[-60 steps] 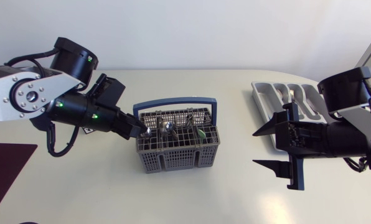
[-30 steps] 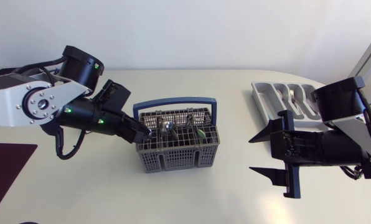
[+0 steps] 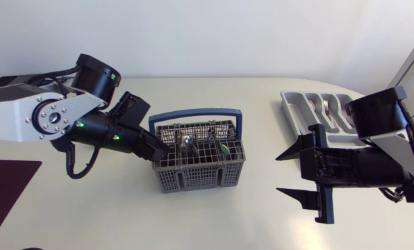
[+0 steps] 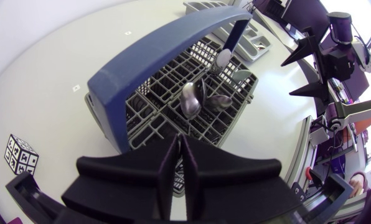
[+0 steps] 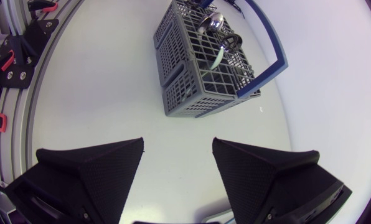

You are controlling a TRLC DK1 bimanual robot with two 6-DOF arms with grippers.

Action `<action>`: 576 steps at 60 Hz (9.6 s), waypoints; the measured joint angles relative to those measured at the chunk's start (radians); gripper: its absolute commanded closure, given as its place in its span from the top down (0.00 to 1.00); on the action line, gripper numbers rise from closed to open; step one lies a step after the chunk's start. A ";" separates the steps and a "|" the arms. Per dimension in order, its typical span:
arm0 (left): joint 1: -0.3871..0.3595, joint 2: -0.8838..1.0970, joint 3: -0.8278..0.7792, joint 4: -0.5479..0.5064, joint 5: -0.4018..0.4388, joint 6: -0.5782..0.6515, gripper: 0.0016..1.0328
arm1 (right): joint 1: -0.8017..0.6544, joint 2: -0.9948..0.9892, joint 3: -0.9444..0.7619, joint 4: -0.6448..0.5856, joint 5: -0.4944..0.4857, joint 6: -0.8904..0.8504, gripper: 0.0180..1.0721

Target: Transfer all utensils from the basket to the drawer tray.

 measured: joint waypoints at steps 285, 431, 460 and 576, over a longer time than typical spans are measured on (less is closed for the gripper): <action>-0.350 -0.004 0.203 -0.124 -0.181 0.187 0.58 | -0.972 0.712 0.261 0.433 -0.113 -0.574 0.23; -0.426 0.387 0.483 -0.184 -0.490 1.100 0.07 | -0.761 0.306 -0.139 0.493 -0.058 -0.475 0.94; -0.432 0.387 0.504 -0.208 -0.490 1.099 0.06 | -0.761 0.274 -0.150 0.492 -0.058 -0.475 0.94; -0.516 0.186 0.553 -0.214 -0.637 0.355 0.03 | 0.018 -0.332 -0.178 0.326 0.216 0.248 0.89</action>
